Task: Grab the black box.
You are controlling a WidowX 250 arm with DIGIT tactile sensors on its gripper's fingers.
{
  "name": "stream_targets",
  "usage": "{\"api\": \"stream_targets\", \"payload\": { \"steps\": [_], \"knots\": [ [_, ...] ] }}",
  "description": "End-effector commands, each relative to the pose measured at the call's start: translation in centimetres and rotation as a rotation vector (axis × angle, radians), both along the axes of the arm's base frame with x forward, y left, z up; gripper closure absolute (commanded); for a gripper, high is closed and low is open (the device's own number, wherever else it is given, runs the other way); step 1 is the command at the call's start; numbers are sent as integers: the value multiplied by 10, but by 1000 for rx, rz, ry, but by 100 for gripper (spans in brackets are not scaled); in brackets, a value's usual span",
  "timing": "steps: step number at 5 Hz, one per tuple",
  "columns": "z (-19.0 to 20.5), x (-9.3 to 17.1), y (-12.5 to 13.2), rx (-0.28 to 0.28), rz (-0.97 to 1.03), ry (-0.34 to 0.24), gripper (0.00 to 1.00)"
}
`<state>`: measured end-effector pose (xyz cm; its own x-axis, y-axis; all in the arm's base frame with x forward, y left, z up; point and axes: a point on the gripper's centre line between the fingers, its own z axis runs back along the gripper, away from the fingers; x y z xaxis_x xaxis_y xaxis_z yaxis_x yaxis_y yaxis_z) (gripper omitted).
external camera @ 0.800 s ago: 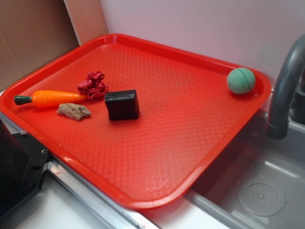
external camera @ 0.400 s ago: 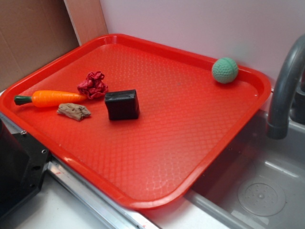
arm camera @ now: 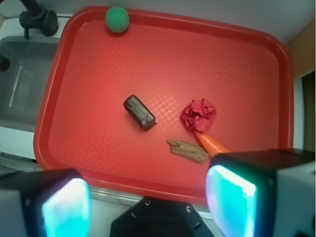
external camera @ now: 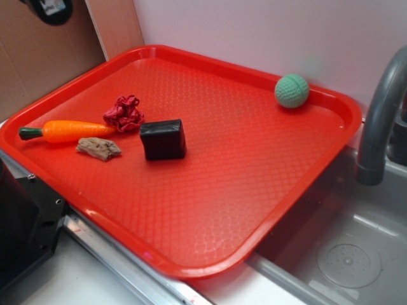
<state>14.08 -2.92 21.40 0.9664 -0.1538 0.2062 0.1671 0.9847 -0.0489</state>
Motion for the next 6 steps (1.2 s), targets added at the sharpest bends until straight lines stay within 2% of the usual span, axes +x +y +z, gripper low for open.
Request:
{"api": "stream_targets", "payload": {
  "steps": [1, 2, 3, 4, 5, 6],
  "knots": [
    [3, 3, -1, 0, -2, -9, 0],
    [-44, 21, -1, 10, -106, -9, 0],
    [-86, 38, 4, -9, -178, 5, 0],
    [-113, 57, -6, -23, -299, -35, 0],
    [-146, 71, -15, -1, -372, -31, 0],
    [-157, 70, -22, 1, -418, 2, 0]
  ]
}}
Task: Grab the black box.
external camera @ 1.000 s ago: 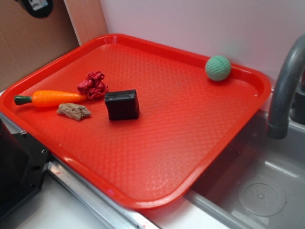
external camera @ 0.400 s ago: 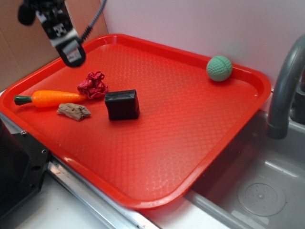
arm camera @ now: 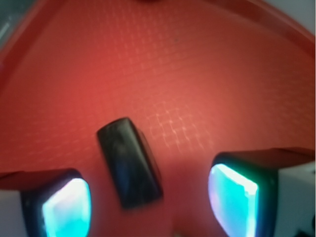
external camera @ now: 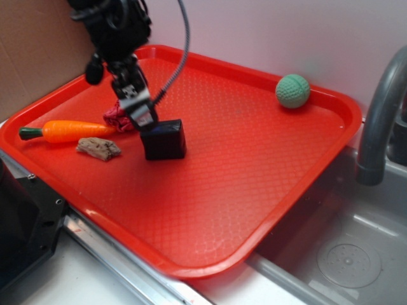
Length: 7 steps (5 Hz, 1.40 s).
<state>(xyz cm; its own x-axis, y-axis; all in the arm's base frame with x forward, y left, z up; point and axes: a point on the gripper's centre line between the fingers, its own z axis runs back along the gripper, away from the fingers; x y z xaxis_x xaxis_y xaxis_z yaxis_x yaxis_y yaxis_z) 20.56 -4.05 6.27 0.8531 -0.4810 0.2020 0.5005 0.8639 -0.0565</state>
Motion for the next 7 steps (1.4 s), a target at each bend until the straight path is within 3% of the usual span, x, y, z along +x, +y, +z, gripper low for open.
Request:
{"api": "stream_targets", "payload": {
  "steps": [1, 2, 5, 6, 7],
  "knots": [
    [-23, -3, -17, -7, -90, 45, 0],
    [-14, -8, -6, 23, -17, 28, 100],
    [-10, -7, 9, 9, 58, 6, 100],
    [16, -9, 17, 40, 138, -9, 100],
    [66, -13, 68, -2, 388, -16, 100]
  ]
}}
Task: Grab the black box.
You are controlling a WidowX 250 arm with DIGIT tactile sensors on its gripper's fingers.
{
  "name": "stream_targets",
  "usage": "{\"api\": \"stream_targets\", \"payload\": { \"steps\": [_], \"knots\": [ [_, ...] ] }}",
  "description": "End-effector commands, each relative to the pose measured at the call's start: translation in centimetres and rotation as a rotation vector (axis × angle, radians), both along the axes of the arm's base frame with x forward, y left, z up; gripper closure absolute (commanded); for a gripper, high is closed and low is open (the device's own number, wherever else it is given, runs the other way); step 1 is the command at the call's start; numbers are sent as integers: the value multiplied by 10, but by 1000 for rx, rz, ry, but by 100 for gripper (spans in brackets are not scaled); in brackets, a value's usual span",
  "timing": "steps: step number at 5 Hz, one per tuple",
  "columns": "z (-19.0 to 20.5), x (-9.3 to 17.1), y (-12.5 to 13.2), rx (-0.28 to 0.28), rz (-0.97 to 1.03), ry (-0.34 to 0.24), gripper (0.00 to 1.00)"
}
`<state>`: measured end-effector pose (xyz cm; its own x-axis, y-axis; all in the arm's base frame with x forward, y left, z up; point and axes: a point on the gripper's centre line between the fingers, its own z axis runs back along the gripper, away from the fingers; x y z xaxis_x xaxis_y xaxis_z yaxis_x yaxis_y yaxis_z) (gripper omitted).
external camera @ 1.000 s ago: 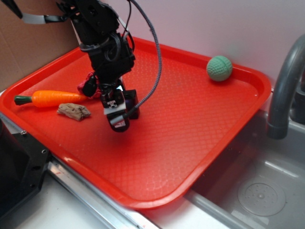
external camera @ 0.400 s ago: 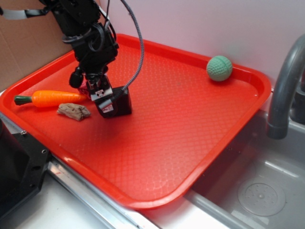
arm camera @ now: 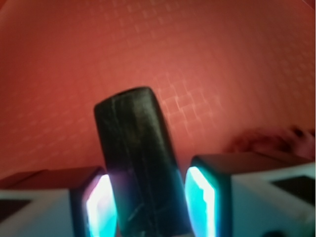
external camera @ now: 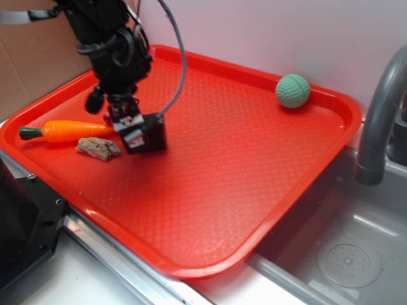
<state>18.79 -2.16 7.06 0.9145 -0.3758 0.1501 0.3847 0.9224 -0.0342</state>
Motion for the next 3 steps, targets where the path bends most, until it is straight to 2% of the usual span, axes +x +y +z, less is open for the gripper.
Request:
{"api": "stream_targets", "payload": {
  "steps": [1, 2, 3],
  "knots": [
    [103, 9, 78, -127, 511, -93, 100],
    [152, 11, 70, -153, 762, -96, 100],
    [173, 19, 53, -128, 733, -88, 100]
  ]
}}
